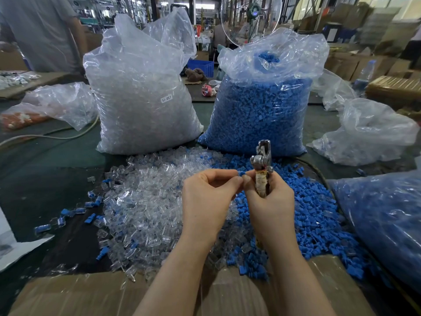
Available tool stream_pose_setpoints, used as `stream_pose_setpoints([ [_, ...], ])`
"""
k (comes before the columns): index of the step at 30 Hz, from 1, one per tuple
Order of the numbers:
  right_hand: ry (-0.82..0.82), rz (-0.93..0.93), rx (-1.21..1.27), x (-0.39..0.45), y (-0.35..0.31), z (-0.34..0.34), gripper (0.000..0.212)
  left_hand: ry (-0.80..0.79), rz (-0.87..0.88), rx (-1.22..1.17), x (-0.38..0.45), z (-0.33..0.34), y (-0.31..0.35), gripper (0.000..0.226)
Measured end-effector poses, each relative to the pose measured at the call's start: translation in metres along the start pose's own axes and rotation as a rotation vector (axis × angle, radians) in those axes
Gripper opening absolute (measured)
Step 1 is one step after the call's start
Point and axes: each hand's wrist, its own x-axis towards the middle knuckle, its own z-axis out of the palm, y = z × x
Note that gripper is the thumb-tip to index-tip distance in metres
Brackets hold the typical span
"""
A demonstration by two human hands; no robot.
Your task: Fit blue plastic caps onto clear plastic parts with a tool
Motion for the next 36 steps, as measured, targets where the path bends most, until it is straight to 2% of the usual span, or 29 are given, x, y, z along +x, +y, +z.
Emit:
stream_pose_setpoints([
  [15,-0.062,0.078,0.127,0.0003,-0.0041,-0.0024,0.012,0.018,0.075,0.083,0.0016,-0.0029,-0.0042,0.012],
  [36,-0.088,0.101,0.103,0.0013,-0.0073,-0.0039,0.010,-0.003,0.106,0.068,0.0021,-0.0048,-0.0063,0.010],
])
